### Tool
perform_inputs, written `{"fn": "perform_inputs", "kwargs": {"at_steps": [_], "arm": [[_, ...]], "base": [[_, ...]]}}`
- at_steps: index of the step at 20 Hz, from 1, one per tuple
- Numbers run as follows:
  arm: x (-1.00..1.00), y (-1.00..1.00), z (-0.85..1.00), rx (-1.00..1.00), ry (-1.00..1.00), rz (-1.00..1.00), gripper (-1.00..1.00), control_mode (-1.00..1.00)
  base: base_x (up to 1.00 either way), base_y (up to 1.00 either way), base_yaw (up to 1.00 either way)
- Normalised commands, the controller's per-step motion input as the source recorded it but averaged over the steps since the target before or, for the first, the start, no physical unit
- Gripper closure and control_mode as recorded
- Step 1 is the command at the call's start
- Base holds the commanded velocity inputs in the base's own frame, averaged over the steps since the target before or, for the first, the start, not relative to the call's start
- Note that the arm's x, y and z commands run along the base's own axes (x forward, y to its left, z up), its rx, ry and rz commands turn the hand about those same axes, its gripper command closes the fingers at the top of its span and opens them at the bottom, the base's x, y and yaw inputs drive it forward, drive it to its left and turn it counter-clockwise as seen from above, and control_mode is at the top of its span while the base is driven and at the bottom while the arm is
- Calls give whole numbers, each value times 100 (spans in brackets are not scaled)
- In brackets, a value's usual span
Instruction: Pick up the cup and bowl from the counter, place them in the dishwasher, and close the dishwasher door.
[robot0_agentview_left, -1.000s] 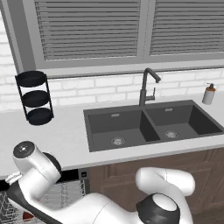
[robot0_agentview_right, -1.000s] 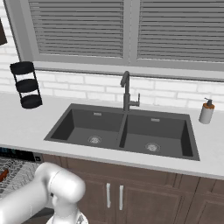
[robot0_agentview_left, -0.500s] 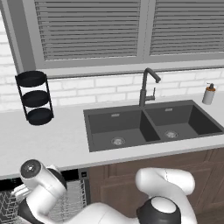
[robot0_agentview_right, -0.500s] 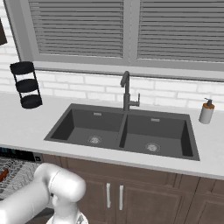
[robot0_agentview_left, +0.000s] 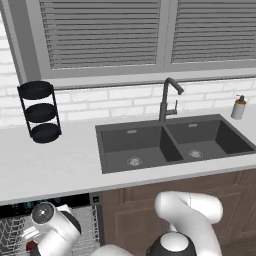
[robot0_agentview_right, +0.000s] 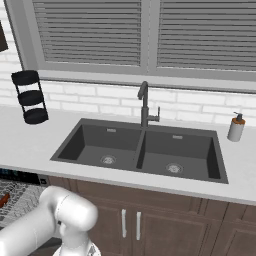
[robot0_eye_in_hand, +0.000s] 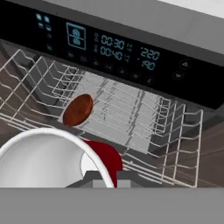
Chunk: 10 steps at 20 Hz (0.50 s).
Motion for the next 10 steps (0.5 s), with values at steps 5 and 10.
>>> {"fn": "perform_inputs", "kwargs": {"at_steps": [5,10], "arm": [[4,0,-23,0,2,-9,100,-100],[23,0,-9,0,6,-18,100,-100]], "base": [[0,0,0],[0,0,0]]}}
